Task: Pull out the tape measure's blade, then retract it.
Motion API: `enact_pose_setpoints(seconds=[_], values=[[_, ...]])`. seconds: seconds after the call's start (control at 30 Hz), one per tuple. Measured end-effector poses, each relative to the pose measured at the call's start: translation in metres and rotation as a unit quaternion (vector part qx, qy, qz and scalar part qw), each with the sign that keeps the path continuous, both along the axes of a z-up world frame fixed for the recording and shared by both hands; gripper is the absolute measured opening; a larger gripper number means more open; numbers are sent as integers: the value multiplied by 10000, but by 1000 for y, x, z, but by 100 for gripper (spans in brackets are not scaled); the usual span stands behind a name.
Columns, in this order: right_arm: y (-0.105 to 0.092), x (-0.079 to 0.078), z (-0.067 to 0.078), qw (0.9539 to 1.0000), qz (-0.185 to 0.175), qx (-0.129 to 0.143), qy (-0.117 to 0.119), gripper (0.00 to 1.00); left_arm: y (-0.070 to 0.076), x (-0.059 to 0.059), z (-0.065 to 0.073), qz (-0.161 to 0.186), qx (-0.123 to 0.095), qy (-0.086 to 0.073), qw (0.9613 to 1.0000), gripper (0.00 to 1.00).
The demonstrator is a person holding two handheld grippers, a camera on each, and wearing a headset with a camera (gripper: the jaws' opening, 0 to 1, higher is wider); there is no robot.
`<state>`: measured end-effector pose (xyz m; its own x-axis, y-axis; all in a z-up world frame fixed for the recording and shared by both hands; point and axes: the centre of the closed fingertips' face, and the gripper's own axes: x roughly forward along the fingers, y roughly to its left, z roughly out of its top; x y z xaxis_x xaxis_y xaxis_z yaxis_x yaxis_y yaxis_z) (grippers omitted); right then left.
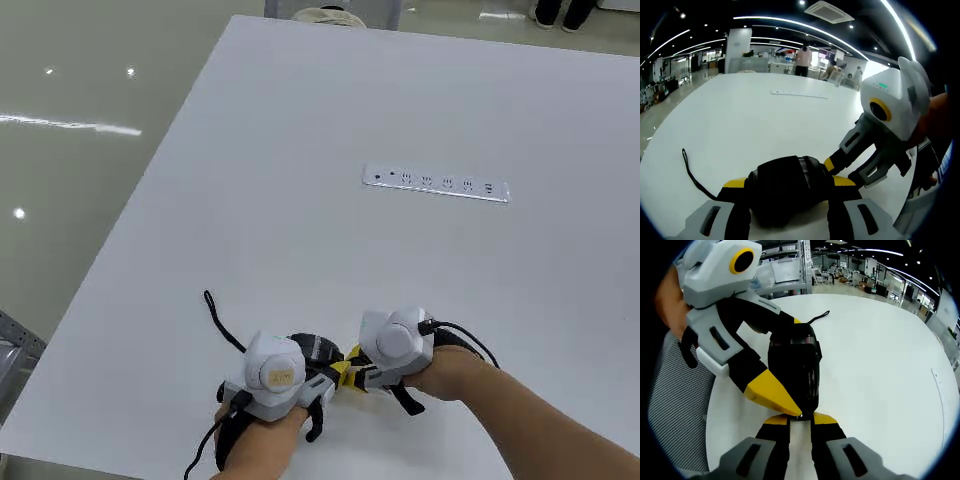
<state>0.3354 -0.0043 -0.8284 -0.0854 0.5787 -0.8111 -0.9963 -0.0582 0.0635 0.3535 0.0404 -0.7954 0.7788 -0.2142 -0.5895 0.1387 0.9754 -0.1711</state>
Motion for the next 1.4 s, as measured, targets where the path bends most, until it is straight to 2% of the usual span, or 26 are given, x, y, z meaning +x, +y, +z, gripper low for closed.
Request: enact_pose_setpoints(seconds=[0.3,0.33,0.37,0.4,0.43,0.47,0.53,0.57,0.6,0.63,0.7,0.8,0.83,1.0,1.07,1.13,1.23,1.3,1.33,1.4], values=[[0,0,0,9999,-104,48,-15,16,-1,0,1,-9,15,-31,10000,60],[0,-1,-1,9999,-119,41,-19,17,-1,0,1,-24,56,-77,10000,60],[-1,-3,1,9999,-109,58,13,20,-1,1,1,6,2,-80,10000,61],[-3,-3,2,9999,-128,55,7,26,-1,1,2,-22,-22,-63,10000,62],[-5,-3,3,9999,-151,44,-13,30,-2,1,1,-146,-25,-11,9999,62],[-7,-2,4,9998,-162,61,-54,32,-3,1,1,-448,111,-17,9989,62],[-12,0,10,9996,-261,118,-85,34,-2,7,13,-540,24,-310,9981,64],[-15,3,15,9990,-391,200,-83,36,-4,10,25,-656,-205,-576,9960,68],[-16,5,19,9986,-459,259,-102,39,-5,11,30,-698,-340,-641,9949,74],[-18,7,23,9980,-540,318,-128,41,1,8,31,-686,-282,-540,9958,77],[-25,11,30,9963,-715,435,-206,45,3,9,38,-943,-321,-672,9928,80],[-38,13,38,9930,-1017,562,-225,53,8,6,49,-1113,-565,-714,9896,83],[-44,14,42,9910,-1144,647,-260,55,10,5,56,-1189,-654,-836,9872,84],[-74,13,56,9784,-1779,972,-395,68,33,-5,67,-1247,-681,-962,9852,92],[-87,10,58,9737,-1982,1040,-421,73,41,-9,69,-1257,-669,-970,9850,96],[-103,6,63,9665,-2246,1162,-437,78,49,-17,71,-1326,-674,-983,9840,99],[-132,1,64,9573,-2584,1211,-467,84,62,-33,69,-1483,-694,-922,9822,100],[-145,-2,68,9522,-2741,1247,-514,86,70,-40,65,-1555,-563,-902,9821,100],[-153,-4,70,9474,-2874,1309,-518,88,76,-46,62,-1593,-497,-848,9823,100],[-165,-6,75,9403,-3049,1389,-594,90,81,-53,61,-1635,-519,-846,9815,100]])
